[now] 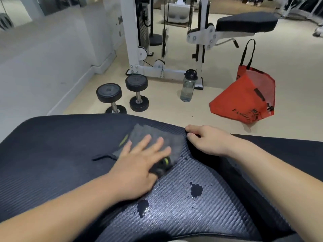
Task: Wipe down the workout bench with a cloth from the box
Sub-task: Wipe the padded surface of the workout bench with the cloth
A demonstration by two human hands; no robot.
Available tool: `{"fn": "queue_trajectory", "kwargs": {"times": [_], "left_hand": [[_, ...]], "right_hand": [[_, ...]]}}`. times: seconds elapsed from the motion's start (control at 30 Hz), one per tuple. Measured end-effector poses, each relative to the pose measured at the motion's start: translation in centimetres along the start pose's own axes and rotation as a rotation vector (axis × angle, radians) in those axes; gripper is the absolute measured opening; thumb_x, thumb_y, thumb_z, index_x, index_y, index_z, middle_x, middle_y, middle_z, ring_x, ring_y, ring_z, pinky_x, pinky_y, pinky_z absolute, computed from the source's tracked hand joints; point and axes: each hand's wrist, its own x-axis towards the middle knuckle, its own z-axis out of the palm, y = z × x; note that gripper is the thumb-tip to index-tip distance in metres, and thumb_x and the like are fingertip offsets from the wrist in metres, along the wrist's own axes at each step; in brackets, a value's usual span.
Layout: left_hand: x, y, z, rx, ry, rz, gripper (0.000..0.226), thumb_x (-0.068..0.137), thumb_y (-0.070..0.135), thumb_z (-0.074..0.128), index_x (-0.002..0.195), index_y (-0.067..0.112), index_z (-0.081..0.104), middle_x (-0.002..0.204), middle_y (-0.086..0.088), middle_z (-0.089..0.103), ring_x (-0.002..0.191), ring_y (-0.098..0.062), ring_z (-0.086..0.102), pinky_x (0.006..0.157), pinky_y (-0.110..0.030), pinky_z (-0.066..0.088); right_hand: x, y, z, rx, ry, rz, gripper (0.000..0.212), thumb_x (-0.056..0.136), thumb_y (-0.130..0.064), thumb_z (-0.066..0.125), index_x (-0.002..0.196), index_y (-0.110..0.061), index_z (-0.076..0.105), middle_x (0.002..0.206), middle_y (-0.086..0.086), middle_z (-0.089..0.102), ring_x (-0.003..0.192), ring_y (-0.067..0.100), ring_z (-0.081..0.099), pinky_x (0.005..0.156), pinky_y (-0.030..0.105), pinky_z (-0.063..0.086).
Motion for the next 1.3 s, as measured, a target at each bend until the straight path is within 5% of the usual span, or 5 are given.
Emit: {"fn": "queue_trajectory", "kwargs": {"times": [0.63, 0.83, 1.0, 1.2, 1.3], "left_hand": [[-8.1, -2.8, 0.5, -0.043, 0.251, -0.489, 0.074, 0.093, 0.024, 0.049, 0.158, 0.045, 0.019, 0.17, 0.014, 0.012, 0.157, -0.014, 0.008, 0.125, -0.047, 0.019], [-13.2, 1.1, 2.6, 0.058, 0.139, -0.178, 0.083, 0.077, 0.027, 0.038, 0.155, 0.049, 0.023, 0.169, 0.018, 0.014, 0.156, -0.01, 0.014, 0.123, -0.039, 0.024], [-11.7, 2.3, 3.0, 0.02, 0.247, -0.549, 0.074, 0.086, 0.039, 0.048, 0.155, 0.047, 0.022, 0.169, 0.015, 0.016, 0.155, -0.019, 0.016, 0.119, -0.049, 0.027], [-14.5, 3.2, 4.5, 0.085, 0.166, -0.099, 0.08, 0.073, 0.033, 0.034, 0.151, 0.052, 0.031, 0.166, 0.021, 0.021, 0.153, -0.012, 0.022, 0.11, -0.045, 0.027], [-13.7, -0.1, 3.0, -0.009, 0.247, -0.433, 0.076, 0.08, 0.032, 0.042, 0.151, 0.054, 0.029, 0.167, 0.025, 0.016, 0.154, -0.006, 0.013, 0.116, -0.045, 0.022]], "right_hand": [[-4.6, -5.7, 2.6, -0.031, 0.116, -0.347, 0.044, 0.1, -0.049, 0.047, 0.136, -0.029, 0.062, 0.14, -0.01, 0.061, 0.134, 0.012, 0.052, 0.11, 0.043, 0.046], [-5.3, -7.1, 3.9, -0.066, 0.043, -0.386, 0.034, 0.099, -0.035, 0.049, 0.124, -0.026, 0.07, 0.135, -0.006, 0.062, 0.13, 0.017, 0.054, 0.107, 0.046, 0.046], [-5.8, -7.1, 4.3, -0.098, 0.061, -0.38, 0.035, 0.099, -0.036, 0.049, 0.126, -0.03, 0.069, 0.139, -0.006, 0.055, 0.133, 0.017, 0.049, 0.107, 0.045, 0.046], [-6.1, -7.6, 4.5, -0.142, 0.023, -0.43, 0.048, 0.087, -0.012, 0.052, 0.13, -0.029, 0.068, 0.132, -0.009, 0.055, 0.127, 0.016, 0.046, 0.104, 0.041, 0.046], [-6.1, -7.4, 4.8, -0.132, 0.07, -0.439, 0.039, 0.098, -0.022, 0.048, 0.13, -0.032, 0.068, 0.132, -0.012, 0.056, 0.128, 0.014, 0.046, 0.105, 0.042, 0.046]]}}
